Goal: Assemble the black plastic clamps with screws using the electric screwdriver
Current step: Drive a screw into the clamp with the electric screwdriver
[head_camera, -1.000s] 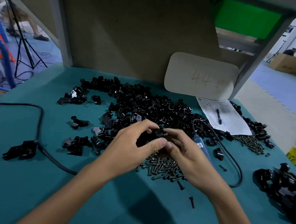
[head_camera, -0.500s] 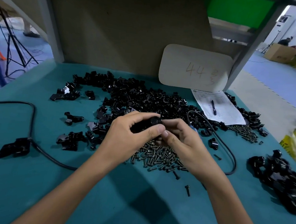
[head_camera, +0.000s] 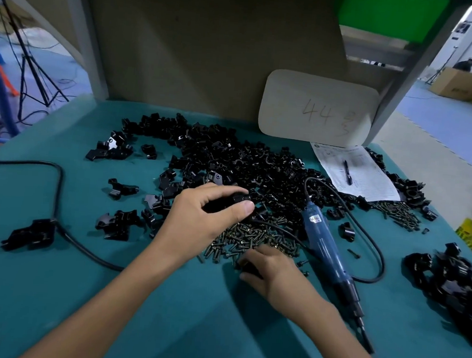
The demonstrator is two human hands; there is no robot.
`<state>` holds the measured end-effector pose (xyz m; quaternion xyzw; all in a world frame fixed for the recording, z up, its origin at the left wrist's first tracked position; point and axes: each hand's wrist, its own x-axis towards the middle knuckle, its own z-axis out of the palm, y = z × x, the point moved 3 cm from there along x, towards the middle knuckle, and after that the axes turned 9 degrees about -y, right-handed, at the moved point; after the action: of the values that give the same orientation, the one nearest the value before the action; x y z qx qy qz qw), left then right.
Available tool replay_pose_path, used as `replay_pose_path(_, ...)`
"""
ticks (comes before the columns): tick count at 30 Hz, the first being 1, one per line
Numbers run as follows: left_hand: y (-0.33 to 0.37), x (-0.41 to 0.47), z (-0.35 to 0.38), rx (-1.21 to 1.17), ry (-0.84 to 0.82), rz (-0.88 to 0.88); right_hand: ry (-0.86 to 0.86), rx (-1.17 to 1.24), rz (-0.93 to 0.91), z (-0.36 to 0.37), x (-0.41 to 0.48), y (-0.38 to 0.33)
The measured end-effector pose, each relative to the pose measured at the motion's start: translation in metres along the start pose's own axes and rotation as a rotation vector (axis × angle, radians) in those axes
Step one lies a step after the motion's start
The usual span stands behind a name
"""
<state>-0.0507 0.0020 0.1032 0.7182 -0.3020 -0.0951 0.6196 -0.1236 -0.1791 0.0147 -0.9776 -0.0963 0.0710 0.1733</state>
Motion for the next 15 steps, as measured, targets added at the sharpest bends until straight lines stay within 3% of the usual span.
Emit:
replay_pose_path(3,0.0,0.001,0.001,0.028,-0.002,0.014,-0.001,-0.072,-0.064,0.006,-0.001,-0.012)
replay_pose_path(6,0.002,0.001,0.002,0.023,-0.006,0.048,0.039,-0.001,0.0,-0.005,0.0,-0.014)
replay_pose_path(10,0.004,-0.001,0.0,0.043,-0.009,0.091,0.31,0.616,0.12,-0.059,-0.009,-0.011)
replay_pose_path(13,0.005,-0.001,0.0,0.054,0.008,0.109,0.441,1.217,-0.047,-0.092,-0.021,-0.024)
replay_pose_path(15,0.006,-0.001,0.001,0.057,0.009,0.112,0.445,1.335,-0.129,-0.103,-0.025,-0.036)
